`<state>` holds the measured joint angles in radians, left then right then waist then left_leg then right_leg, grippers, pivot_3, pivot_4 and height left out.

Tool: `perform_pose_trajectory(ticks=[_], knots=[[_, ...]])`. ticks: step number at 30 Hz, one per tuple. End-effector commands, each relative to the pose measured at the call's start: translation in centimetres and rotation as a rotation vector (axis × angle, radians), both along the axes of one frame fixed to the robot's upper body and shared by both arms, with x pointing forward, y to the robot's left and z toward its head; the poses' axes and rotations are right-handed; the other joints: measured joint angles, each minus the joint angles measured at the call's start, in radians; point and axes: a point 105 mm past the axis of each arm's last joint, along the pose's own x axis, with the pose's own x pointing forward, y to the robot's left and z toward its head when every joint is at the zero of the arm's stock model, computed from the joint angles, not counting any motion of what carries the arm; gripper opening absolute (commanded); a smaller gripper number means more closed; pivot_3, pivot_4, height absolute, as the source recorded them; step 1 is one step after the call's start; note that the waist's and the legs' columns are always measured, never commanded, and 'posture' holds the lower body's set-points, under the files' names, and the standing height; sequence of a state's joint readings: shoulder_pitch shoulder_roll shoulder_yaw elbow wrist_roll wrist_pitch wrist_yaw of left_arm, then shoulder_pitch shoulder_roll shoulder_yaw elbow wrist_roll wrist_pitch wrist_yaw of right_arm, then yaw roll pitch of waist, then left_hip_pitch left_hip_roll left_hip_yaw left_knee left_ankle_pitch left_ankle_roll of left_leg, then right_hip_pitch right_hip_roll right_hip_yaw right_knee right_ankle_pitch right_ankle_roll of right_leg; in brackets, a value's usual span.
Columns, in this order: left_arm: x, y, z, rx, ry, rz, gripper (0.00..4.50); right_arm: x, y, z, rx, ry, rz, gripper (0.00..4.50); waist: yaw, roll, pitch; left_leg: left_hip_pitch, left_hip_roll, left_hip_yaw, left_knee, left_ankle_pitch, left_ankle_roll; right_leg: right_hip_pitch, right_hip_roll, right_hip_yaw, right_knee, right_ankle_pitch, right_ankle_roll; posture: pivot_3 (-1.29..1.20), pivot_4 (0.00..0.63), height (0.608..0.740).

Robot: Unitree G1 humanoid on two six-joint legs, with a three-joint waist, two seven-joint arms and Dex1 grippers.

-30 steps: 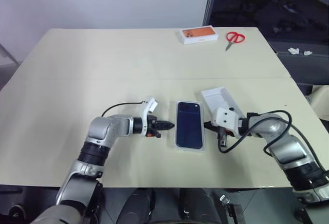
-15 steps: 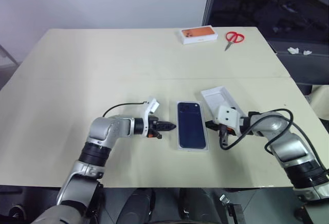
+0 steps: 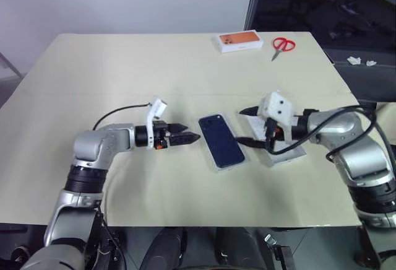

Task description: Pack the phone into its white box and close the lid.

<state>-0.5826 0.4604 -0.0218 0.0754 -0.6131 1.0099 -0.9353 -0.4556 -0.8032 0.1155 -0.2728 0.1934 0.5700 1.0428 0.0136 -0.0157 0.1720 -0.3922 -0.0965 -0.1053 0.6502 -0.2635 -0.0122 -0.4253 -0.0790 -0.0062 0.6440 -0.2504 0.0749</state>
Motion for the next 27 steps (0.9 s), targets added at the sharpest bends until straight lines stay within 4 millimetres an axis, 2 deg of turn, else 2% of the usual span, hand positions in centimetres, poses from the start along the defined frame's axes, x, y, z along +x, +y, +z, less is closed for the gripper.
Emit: perform_pose_trajectory(ticks=[1, 7, 9, 12, 14, 17, 19, 23, 27], knots=[[-0.2, -0.1, 0.6, -0.026, -0.032, -0.009, 4.5, -0.3, 0.2, 0.3, -0.012, -0.021, 0.032, 4.47, -0.003, 0.0, 0.0, 0.0, 0.0, 0.0, 0.0, 0.0, 0.0, 0.0, 0.0, 0.0, 0.0, 0.0, 0.0, 0.0, 0.15, 0.74], [0.0, 0.4, 0.0, -0.017, -0.032, 0.02, 4.5, 0.1, 0.3, 0.6, 0.021, -0.02, 0.013, 4.47, -0.005, 0.0, 0.0, 0.0, 0.003, 0.0, -0.001, -0.001, 0.002, -0.001, 0.002, 0.0, 0.002, 0.0, 0.0, 0.0, 0.15, 0.74], [0.2, 0.5, -0.2, -0.003, -0.043, 0.036, 4.5, 1.2, -0.2, 0.8, 0.006, -0.075, -0.027, 4.47, -0.004, 0.0, 0.0, 0.0, 0.002, 0.0, -0.001, -0.001, 0.003, -0.001, 0.002, 0.0, 0.001, 0.0, 0.0, 0.0, 0.15, 0.74], [1.6, 0.7, -1.0, 0.02, -0.041, 0.114, 4.5, 2.7, -0.7, 0.0, -0.038, -0.144, -0.057, 3.65, -0.001, 0.0, 0.0, 0.0, 0.002, 0.0, 0.0, -0.001, 0.002, -0.001, 0.002, 0.0, 0.002, 0.0, 0.0, 0.0, 0.15, 0.74], [2.0, 0.6, -1.5, 0.052, -0.054, 0.128, 4.5, 3.2, -0.6, -0.8, -0.067, -0.171, -0.054, 2.69, -0.002, 0.0, 0.0, 0.0, 0.002, 0.0, -0.001, -0.001, 0.002, -0.001, 0.002, 0.0, 0.001, 0.0, 0.0, 0.0, 0.15, 0.74], [1.8, 0.1, -2.0, 0.074, -0.05, 0.117, 3.22, 3.4, -0.5, -2.5, -0.126, -0.19, -0.025, 1.08, -0.002, 0.0, 0.0, 0.0, 0.002, 0.001, -0.001, 0.002, -0.003, -0.001, 0.002, 0.0, 0.001, 0.0, 0.0, 0.0, 0.15, 0.74], [1.7, -0.2, -2.6, 0.102, -0.05, 0.108, 2.14, 3.3, -0.6, -3.3, -0.163, -0.194, -0.006, 0.02, -0.002, 0.0, 0.0, 0.0, 0.002, 0.001, -0.001, 0.002, -0.003, -0.001, 0.002, 0.0, 0.001, 0.0, 0.0, 0.0, 0.15, 0.74], [1.7, -1.3, -3.7, 0.146, -0.048, 0.084, 0.15, 3.1, -1.3, -4.3, -0.233, -0.207, 0.017, 0.0, -0.001, 0.0, 0.0, 0.0, 0.002, 0.001, 0.0, 0.002, -0.003, -0.001, 0.002, 0.0, 0.002, 0.0, 0.0, 0.0, 0.15, 0.74], [2.2, -2.3, -3.9, 0.164, -0.063, 0.062, 0.15, 2.3, -1.2, -4.5, -0.22, -0.165, 0.042, 0.0, -0.001, 0.0, 0.0, 0.0, 0.002, 0.001, 0.0, 0.002, -0.003, -0.001, 0.002, 0.0, 0.002, 0.0, 0.0, 0.0, 0.15, 0.74]])
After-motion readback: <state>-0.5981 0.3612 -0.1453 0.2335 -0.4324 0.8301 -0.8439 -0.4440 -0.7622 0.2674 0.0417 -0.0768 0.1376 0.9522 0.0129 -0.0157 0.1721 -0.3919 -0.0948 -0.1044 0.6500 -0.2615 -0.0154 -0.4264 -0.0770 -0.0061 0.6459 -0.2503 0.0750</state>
